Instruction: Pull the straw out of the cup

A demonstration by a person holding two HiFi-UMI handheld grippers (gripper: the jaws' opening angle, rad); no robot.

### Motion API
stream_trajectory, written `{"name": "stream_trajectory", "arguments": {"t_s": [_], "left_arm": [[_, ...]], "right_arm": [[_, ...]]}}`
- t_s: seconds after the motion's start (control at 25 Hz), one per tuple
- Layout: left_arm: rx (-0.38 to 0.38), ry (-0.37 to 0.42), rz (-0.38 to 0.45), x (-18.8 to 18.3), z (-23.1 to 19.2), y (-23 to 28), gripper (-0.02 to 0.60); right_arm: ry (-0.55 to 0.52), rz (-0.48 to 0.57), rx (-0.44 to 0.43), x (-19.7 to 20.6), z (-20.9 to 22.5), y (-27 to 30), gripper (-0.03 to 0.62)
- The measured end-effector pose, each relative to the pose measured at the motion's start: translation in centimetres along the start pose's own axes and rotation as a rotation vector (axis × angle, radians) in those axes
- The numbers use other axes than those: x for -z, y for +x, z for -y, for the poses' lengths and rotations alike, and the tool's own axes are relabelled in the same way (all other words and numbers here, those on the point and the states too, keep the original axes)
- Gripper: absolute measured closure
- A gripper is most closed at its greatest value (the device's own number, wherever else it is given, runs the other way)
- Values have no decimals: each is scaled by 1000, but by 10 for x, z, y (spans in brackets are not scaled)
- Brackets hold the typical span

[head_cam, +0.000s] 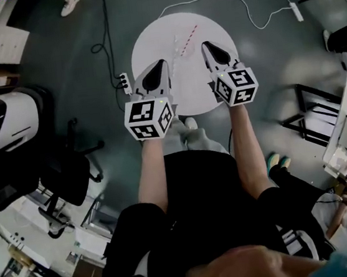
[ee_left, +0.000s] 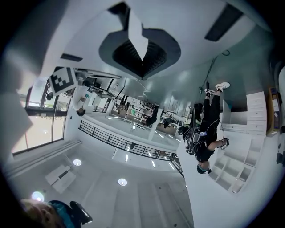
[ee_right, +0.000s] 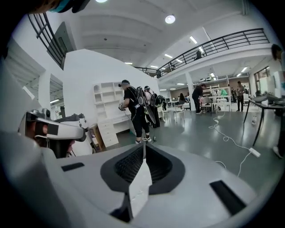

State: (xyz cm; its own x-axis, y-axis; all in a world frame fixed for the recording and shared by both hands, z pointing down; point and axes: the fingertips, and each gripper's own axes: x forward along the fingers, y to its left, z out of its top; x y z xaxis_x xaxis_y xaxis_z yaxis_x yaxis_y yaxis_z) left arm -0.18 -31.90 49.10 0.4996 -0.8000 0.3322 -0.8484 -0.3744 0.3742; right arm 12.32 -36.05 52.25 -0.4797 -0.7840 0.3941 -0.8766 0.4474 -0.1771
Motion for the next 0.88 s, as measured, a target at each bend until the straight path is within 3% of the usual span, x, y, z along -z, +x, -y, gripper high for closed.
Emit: {"name": "stream_trajectory", "arguments": {"t_s": [0.32,0.44,0.72,0.88], "left_arm": [[-13,-23,-41,12,-19,9,574],[-26,-31,-53,15,-28,11,574],[-55,-44,-69,21,-51,8,574],[-58,-41,-73,21,-60,8,575]], "right_arm": [[-24,-123,53,31,34,47,568],[10,-174,52,48,45,64,522],[97,-239,54,81,62,93,502],[92,-273,61,90,69,111,502]]}}
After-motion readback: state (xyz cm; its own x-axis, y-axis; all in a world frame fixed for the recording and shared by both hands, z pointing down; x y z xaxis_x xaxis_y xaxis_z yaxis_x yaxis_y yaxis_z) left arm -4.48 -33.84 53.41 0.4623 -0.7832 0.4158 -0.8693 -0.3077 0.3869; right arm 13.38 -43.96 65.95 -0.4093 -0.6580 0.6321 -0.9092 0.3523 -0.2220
